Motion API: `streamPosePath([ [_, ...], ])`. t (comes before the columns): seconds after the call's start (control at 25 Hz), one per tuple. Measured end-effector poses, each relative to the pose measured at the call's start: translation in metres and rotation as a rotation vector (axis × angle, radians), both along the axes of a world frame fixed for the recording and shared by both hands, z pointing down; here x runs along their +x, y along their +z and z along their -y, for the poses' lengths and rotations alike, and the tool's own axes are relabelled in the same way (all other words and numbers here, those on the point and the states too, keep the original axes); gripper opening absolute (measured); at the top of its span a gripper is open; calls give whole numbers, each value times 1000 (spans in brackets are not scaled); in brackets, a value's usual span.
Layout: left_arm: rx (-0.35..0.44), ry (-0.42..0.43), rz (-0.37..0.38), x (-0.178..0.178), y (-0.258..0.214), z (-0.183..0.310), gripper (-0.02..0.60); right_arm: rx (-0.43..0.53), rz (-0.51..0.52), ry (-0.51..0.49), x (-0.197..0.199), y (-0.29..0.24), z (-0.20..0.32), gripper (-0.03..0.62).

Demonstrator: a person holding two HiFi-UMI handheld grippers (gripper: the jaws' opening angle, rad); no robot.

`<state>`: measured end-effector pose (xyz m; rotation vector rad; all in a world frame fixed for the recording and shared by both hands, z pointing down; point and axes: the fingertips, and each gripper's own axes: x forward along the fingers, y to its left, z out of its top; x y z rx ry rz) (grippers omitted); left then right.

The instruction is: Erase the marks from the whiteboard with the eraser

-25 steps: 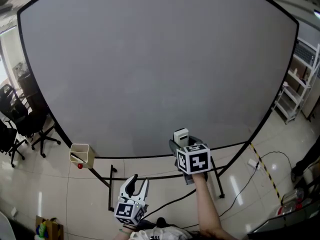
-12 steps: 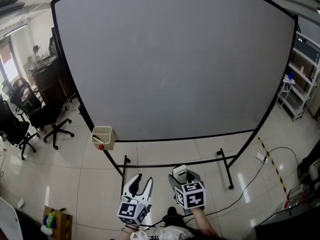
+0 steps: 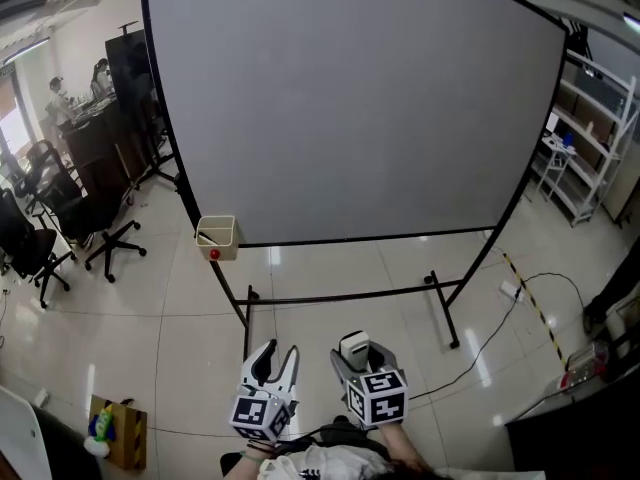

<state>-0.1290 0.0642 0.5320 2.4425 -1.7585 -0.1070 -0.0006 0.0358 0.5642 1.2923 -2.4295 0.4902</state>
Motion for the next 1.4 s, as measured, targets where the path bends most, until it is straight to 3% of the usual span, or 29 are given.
streamPosePath([
  [0.4, 15, 53, 24, 44, -6, -17, 153, 46, -24, -43, 9, -3, -23, 272],
  [0.72, 5, 20, 3, 65, -11, -30, 153, 31, -37, -60, 28, 4, -39, 270],
  [1.08, 11, 16, 34, 64, -8, -42, 153, 29, -41, -85, 26, 5, -52, 270],
  [1.24, 17, -1, 7, 65, -18, -46, 153, 26, -40, -96, 23, 4, -58, 270],
  [1.4, 21, 10, 45, 61, -8, -47, 153, 26, -32, -92, 24, 2, -59, 270],
])
